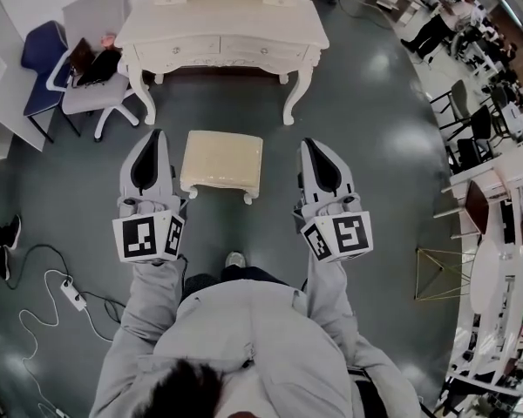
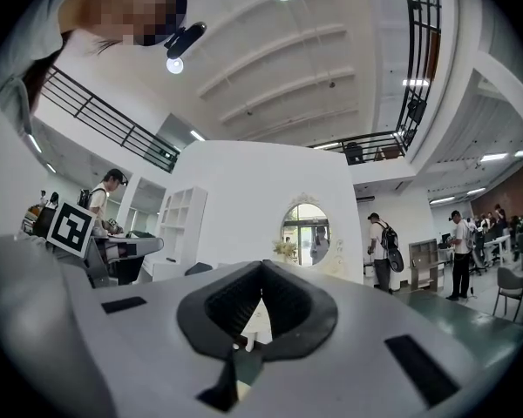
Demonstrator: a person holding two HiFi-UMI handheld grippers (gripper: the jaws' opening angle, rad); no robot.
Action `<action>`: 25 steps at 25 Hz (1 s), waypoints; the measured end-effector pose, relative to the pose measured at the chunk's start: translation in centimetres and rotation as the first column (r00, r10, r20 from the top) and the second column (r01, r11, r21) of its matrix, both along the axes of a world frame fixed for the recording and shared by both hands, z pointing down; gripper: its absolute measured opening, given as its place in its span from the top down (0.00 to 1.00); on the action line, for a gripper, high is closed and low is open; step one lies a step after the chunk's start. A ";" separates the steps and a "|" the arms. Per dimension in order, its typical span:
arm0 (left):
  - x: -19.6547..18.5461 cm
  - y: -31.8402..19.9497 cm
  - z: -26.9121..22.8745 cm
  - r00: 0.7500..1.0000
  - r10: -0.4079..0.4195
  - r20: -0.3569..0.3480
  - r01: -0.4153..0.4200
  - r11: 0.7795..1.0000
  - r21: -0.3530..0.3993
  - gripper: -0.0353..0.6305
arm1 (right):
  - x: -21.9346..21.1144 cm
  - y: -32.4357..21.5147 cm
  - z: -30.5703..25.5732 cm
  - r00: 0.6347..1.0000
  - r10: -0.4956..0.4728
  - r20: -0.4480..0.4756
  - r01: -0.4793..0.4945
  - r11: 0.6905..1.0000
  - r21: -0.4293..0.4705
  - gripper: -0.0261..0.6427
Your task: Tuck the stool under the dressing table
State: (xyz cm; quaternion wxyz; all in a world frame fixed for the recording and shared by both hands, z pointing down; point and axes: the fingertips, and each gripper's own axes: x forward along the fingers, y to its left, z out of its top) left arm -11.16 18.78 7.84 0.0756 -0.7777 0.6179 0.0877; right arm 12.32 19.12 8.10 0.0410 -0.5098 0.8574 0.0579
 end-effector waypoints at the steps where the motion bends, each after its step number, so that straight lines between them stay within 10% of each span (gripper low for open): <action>1: 0.1 -0.3 0.2 1.000 -0.003 0.000 0.003 1.000 -0.005 0.93 | 0.2 -0.4 0.2 1.000 -0.002 0.002 0.002 1.000 -0.004 0.96; 25: -0.4 -13.3 1.5 0.995 0.080 0.057 -0.077 0.995 -0.057 0.93 | -0.8 -11.9 2.2 0.997 0.072 0.033 -0.070 0.996 -0.054 0.96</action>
